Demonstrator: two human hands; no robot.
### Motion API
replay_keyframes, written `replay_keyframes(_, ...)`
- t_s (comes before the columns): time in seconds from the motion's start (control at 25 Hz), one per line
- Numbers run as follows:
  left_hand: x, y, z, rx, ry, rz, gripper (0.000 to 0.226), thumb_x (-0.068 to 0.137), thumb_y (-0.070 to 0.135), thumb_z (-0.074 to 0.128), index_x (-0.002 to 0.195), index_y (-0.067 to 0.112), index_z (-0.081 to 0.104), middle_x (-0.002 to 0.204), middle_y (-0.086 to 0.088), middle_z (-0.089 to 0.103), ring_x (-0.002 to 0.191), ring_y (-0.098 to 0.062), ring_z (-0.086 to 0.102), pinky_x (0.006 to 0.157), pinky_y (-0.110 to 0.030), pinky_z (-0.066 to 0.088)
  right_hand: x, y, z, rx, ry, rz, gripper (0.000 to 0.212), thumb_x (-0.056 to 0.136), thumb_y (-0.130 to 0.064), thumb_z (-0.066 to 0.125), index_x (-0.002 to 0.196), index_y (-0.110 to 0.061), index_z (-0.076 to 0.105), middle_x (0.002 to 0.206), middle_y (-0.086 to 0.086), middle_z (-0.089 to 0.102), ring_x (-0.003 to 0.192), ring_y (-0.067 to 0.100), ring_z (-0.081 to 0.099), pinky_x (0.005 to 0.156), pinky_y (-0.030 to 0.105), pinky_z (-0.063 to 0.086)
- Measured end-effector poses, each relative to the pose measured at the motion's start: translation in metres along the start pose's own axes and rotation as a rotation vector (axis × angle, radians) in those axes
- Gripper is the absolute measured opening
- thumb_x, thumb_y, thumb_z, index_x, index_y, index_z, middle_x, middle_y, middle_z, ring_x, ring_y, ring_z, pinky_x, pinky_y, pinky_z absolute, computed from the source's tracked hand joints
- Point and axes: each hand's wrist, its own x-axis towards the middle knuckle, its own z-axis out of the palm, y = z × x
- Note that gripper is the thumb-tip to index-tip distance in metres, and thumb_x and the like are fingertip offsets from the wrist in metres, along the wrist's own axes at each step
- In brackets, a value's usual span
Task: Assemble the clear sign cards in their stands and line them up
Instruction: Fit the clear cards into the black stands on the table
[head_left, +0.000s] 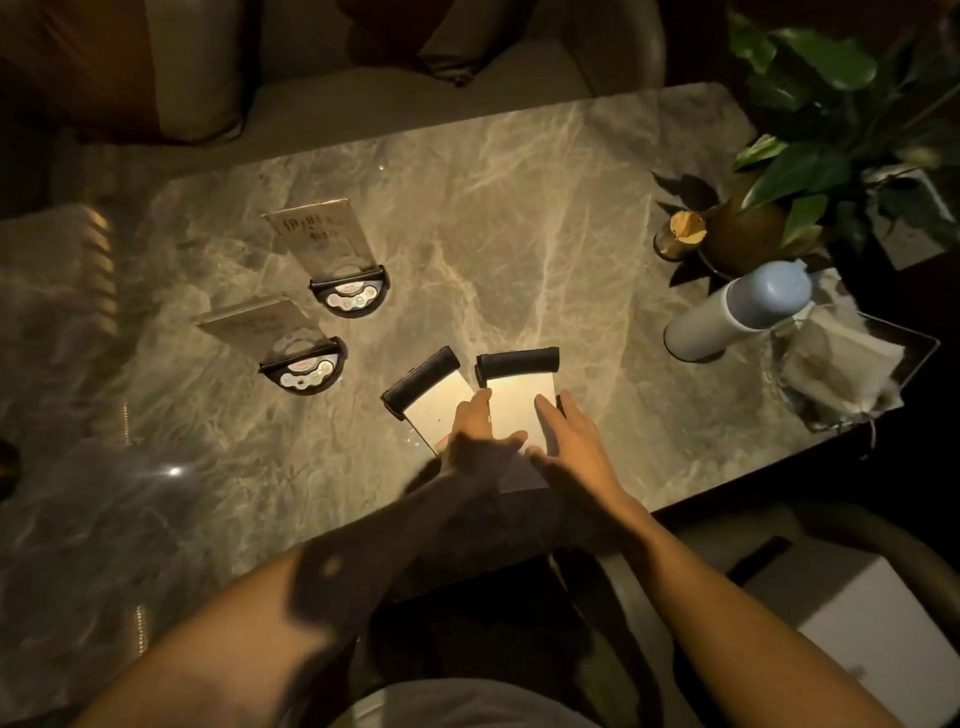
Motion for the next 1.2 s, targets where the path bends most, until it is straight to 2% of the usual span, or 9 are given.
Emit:
replay_keyframes(0.08,0.005,0.002,-0.001,-0.042,-0.005,-0.009,0.078,0.08,0.037,0.079,0.145,0.022,0.039,0.139,-0.005,0.055,0.123,-0.028,0.058,0.1,-0.05,0.051,-0.001,-0.006,0.005,0.155,-0.007,0.063,0.095,0.075,-0.086,0.036,0.155,-0.038,0.02,0.168,-0.003,0.009,0.152,0.024,0.016,0.119,0.052,0.025)
replay_keyframes(0.24,0.008,0.018,-0.001,-0.101,0.051,-0.121,0.067,0.085,0.033,0.075,0.143,0.022,0.044,0.142,-0.006,0.053,0.128,-0.029,0.055,0.104,-0.046,0.05,-0.005,-0.009,-0.003,0.647,-0.021,0.156,0.061,0.092,-0.056,0.058,0.147,-0.037,0.038,0.147,-0.018,0.036,0.124,0.005,0.045,0.097,0.018,0.039)
replay_keyframes(0.4,0.011,0.03,-0.013,-0.029,0.029,-0.084,0.063,0.089,0.026,0.073,0.145,0.02,0.045,0.144,-0.005,0.052,0.131,-0.028,0.052,0.106,-0.041,0.049,0.009,0.0,-0.015,0.636,0.141,0.082,0.038,0.088,-0.03,0.066,0.125,-0.031,0.063,0.132,-0.004,0.058,0.117,0.016,0.056,0.102,0.038,0.05)
replay_keyframes(0.52,0.011,0.038,-0.027,-0.132,0.044,-0.06,0.053,0.089,0.015,0.071,0.139,0.017,0.056,0.12,-0.001,0.057,0.108,-0.021,0.059,0.093,-0.033,0.054,0.023,-0.01,-0.04,0.648,0.179,0.097,0.031,0.093,-0.008,0.06,0.119,-0.021,0.072,0.126,0.0,0.066,0.114,0.017,0.06,0.09,0.02,0.047)
replay_keyframes(0.64,0.02,0.048,-0.038,-0.215,0.076,-0.04,0.039,0.087,0.009,0.072,0.125,0.015,0.068,0.113,0.0,0.066,0.095,-0.015,0.062,0.097,-0.035,0.055,0.042,-0.023,-0.071,0.705,0.165,0.068,0.027,0.091,-0.005,0.061,0.114,-0.012,0.074,0.115,0.0,0.07,0.098,0.006,0.063,0.077,0.009,0.045)
replay_keyframes(0.84,0.041,0.074,-0.065,-0.339,0.107,0.113,0.021,0.088,0.008,0.072,0.108,0.003,0.076,0.102,-0.001,0.073,0.084,0.004,0.063,0.071,0.0,0.046,0.076,-0.042,-0.105,0.788,0.137,0.032,0.014,0.091,-0.01,0.064,0.099,-0.01,0.075,0.095,0.002,0.073,0.085,0.006,0.066,0.068,0.009,0.049)
replay_keyframes(0.96,0.059,0.091,-0.079,-0.521,0.116,0.072,0.017,0.085,0.015,0.074,0.09,0.0,0.079,0.08,-0.005,0.071,0.071,-0.01,0.063,0.065,-0.016,0.05,0.102,-0.052,-0.116,0.808,0.107,0.057,0.016,0.09,-0.017,0.065,0.1,-0.011,0.076,0.097,0.005,0.076,0.094,0.018,0.07,0.086,0.029,0.056)
replay_keyframes(1.04,0.069,0.102,-0.087,-0.698,0.122,-0.002,0.016,0.081,0.014,0.073,0.077,-0.001,0.075,0.063,-0.009,0.065,0.062,-0.02,0.059,0.059,-0.028,0.05,0.114,-0.064,-0.125,0.892,0.074,0.11,0.017,0.09,-0.016,0.065,0.099,-0.007,0.076,0.097,0.012,0.076,0.095,0.027,0.072,0.087,0.04,0.058)
replay_keyframes(1.2,0.096,0.117,-0.105,-0.88,0.121,-0.022,0.019,0.081,0.007,0.066,0.091,-0.006,0.075,0.087,-0.018,0.072,0.085,-0.026,0.07,0.091,-0.042,0.058,0.142,-0.084,-0.138,1.037,-0.028,0.15,0.02,0.094,-0.017,0.058,0.096,-0.002,0.072,0.094,0.017,0.075,0.091,0.029,0.074,0.084,0.041,0.06)
